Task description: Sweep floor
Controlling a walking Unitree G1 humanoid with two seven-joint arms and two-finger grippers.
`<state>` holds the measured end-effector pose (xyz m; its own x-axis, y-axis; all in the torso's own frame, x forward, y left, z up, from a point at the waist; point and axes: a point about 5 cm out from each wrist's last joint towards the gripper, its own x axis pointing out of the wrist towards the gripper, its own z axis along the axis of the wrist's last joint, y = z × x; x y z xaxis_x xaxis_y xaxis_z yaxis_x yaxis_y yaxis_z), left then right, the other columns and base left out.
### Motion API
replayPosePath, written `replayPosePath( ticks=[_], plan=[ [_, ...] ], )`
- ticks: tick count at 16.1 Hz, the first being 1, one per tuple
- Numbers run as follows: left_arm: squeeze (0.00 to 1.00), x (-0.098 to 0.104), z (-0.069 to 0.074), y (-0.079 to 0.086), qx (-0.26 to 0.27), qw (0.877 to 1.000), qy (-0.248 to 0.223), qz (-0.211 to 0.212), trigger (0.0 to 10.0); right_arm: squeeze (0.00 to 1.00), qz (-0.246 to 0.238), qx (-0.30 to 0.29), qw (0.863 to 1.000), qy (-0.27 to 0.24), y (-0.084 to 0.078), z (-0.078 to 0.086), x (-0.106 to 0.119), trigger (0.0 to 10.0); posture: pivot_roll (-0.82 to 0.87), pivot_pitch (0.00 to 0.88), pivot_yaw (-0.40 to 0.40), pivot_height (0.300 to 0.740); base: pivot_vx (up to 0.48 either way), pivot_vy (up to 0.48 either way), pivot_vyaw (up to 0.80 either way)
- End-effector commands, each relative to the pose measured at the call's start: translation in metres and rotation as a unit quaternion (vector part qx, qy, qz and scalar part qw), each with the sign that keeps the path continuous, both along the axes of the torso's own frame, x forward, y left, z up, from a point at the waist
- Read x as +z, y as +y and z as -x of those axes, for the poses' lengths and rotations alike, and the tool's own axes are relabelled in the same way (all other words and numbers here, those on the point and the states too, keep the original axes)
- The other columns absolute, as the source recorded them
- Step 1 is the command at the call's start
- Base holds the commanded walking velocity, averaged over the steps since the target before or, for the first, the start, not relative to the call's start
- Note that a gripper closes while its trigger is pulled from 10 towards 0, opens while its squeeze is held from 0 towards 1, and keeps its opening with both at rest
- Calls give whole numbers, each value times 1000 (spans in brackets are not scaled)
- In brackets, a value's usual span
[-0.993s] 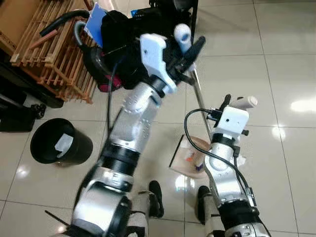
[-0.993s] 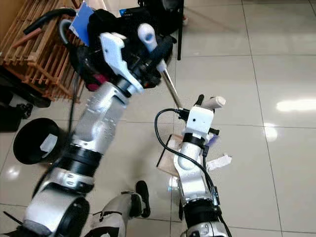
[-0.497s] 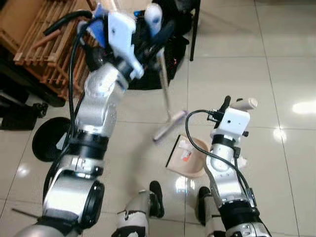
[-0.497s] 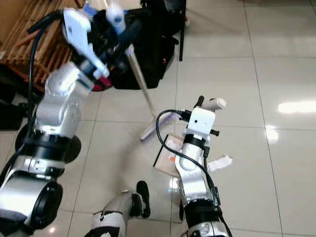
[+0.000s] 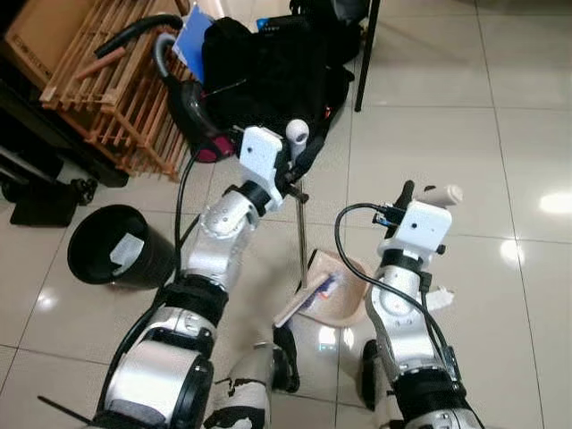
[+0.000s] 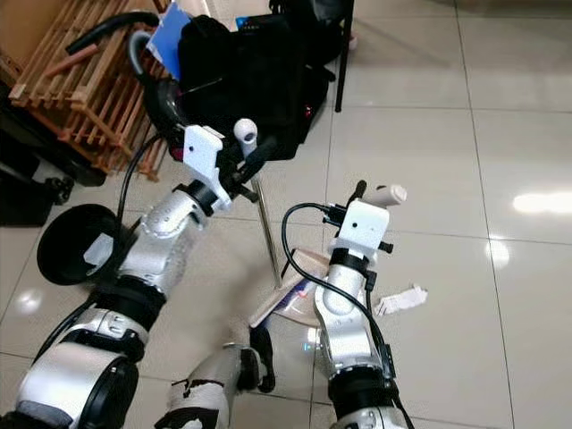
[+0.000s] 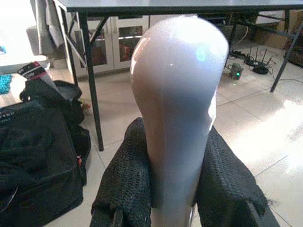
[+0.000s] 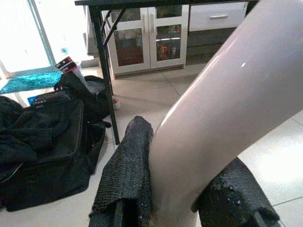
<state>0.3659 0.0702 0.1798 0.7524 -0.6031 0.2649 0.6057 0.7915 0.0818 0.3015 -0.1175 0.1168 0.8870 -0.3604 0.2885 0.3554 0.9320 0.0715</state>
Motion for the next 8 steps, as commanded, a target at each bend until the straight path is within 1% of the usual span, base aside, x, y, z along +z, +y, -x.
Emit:
replayPosePath(
  ticks=[1,2,4,5,6,7,8],
  plan=[
    [0,3,0,-5,-1,1000,-8,11,10000,0,-12,1,1000,-1,3,4,0,10000,58,334,158,740,0,0,0],
    [0,5,-1,-10,-4,1000,-8,24,10000,0,-13,1,1000,0,2,4,-1,10000,57,332,158,740,0,0,0],
    [0,19,2,-27,-28,997,-27,65,10000,0,-13,-1,1000,4,0,5,-3,10000,56,331,157,740,0,0,0],
    [0,23,4,-31,-40,996,-39,68,10000,0,-13,-1,1000,5,0,5,-4,10000,59,322,157,740,0,0,0],
    [0,25,6,-33,-47,996,-47,63,10000,0,-13,0,1000,7,-1,4,-4,10000,60,312,156,740,0,0,0],
    [0,26,9,-31,-49,996,-55,52,10000,0,-10,0,1000,7,-2,2,-3,10000,64,312,153,740,0,0,0],
    [0,26,12,-24,-51,996,-61,47,10000,0,-8,-1,1000,5,-4,0,-2,10000,65,307,151,740,0,0,0]
  ],
)
